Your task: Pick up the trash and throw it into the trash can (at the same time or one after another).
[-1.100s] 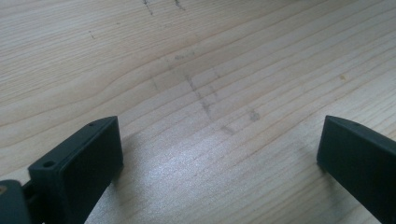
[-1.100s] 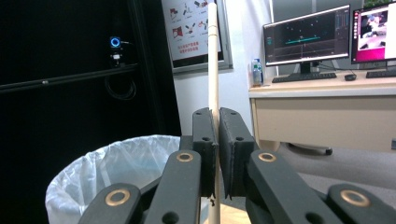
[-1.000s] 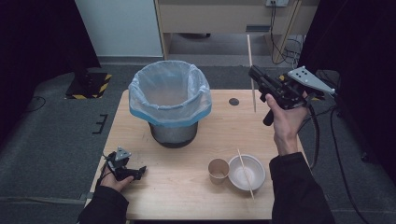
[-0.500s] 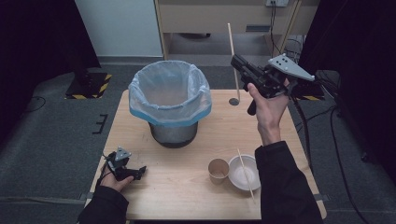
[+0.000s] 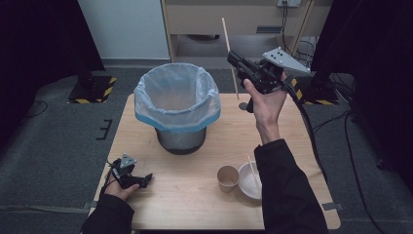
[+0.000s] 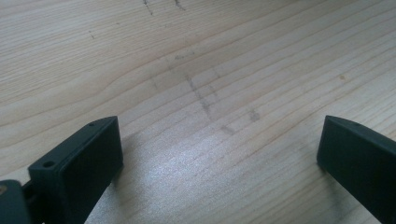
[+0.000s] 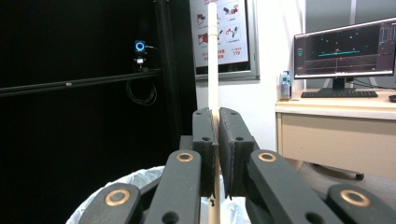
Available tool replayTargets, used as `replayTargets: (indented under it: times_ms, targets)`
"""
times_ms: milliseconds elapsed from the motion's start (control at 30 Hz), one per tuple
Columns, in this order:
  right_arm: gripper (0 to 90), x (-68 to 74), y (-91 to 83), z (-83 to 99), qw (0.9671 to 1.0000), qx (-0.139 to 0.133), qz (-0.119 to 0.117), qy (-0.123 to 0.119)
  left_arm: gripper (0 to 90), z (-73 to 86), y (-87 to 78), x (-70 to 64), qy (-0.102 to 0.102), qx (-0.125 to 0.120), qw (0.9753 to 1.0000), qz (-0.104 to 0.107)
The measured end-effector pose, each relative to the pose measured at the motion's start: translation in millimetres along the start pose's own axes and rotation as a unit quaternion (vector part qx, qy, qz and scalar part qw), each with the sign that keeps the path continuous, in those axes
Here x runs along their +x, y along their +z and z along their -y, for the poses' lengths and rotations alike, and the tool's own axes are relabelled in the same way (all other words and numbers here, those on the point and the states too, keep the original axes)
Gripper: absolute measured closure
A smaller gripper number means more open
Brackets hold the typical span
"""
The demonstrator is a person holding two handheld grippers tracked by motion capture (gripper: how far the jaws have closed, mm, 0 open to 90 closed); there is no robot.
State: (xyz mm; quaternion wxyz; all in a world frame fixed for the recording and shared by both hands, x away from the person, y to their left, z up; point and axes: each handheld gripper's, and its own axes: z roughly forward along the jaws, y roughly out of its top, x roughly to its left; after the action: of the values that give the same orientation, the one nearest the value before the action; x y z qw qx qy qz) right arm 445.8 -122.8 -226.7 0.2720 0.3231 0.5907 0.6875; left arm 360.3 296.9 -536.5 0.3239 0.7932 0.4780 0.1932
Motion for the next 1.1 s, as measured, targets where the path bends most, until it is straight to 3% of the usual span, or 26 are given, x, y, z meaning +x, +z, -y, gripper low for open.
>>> replayTargets:
  times_ms: [333, 533, 867, 1100]
  targets:
    - [86.0, -0.7, 22.5, 4.1, 1.0, -0.003, 0.002, 0.008, 0.0, 0.0, 0.0, 0.0, 0.0, 0.0, 1.0, 0.0]
    - [86.0, 4.8, 36.3, 4.3, 1.0, 0.003, -0.004, -0.003, 0.0, 0.0, 0.0, 0.0, 0.0, 0.0, 1.0, 0.0]
    - [86.0, 3.7, 56.2, 11.7, 0.9998, -0.002, -0.015, 0.016, 0.0, -0.5, 0.3, 0.1, 0.001, 0.001, 1.0, 0.002]
    - [86.0, 10.7, 70.8, 12.6, 0.9997, -0.002, -0.024, 0.006, 0.0, -0.5, 0.4, 0.1, 0.001, 0.0, 1.0, 0.002]
